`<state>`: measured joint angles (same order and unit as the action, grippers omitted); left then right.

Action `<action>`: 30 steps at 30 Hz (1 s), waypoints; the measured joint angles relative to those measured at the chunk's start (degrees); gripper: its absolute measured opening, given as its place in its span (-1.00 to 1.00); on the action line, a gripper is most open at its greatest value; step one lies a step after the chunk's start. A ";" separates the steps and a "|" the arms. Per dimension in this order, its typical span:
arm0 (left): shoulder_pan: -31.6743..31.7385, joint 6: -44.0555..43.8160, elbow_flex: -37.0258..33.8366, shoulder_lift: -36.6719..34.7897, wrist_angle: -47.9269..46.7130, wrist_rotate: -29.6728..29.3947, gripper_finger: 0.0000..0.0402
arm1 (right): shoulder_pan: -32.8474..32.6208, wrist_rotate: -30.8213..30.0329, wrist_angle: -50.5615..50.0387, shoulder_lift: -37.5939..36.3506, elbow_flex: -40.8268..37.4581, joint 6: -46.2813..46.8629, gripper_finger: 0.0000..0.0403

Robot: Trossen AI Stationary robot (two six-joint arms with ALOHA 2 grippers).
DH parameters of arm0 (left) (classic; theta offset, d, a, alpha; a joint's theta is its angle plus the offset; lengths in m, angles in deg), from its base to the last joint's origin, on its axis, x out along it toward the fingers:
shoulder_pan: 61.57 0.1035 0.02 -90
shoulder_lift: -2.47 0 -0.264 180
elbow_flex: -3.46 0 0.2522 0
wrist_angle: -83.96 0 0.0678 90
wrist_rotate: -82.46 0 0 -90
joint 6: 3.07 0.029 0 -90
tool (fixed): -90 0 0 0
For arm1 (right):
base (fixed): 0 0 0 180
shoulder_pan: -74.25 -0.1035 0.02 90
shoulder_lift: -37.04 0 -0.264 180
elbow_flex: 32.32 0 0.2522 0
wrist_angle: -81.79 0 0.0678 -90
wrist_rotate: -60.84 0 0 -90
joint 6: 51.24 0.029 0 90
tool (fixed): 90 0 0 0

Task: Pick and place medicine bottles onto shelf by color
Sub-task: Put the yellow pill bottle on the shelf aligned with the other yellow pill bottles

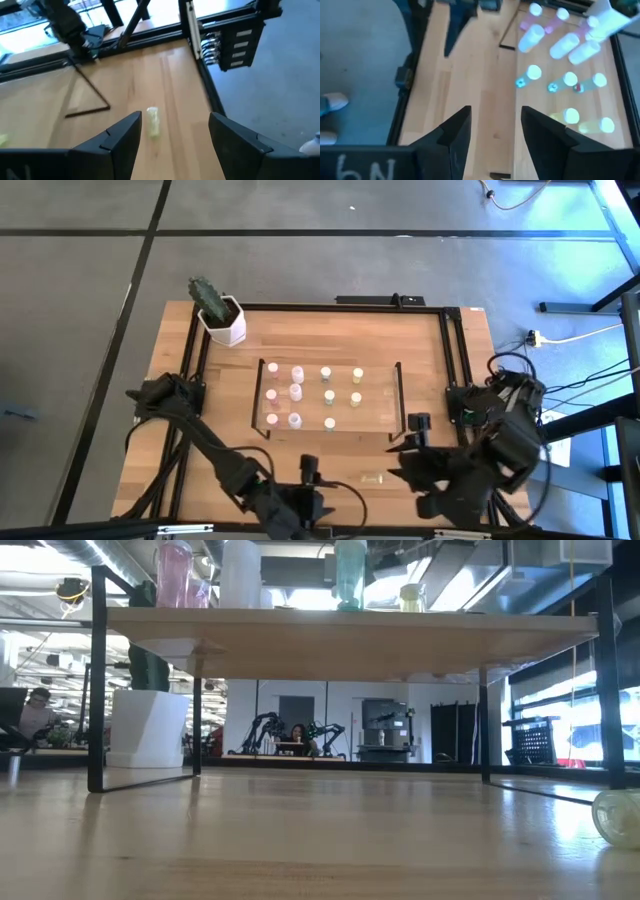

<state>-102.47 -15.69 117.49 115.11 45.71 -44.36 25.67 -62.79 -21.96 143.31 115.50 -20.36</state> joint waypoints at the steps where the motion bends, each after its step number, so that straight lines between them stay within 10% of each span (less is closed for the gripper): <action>1: 0.47 0.70 0.00 0.79 1.74 0.64 0.11 | -0.41 0.02 0.00 -0.47 0.00 -0.92 -0.13; 30: 8.50 0.66 -0.07 20.05 23.85 5.01 0.11 | -1.65 2.37 -0.02 -3.87 -0.02 -11.72 -0.13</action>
<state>-93.96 -15.03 117.43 135.16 69.56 -39.35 24.02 -60.42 -21.98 139.45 115.48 -32.08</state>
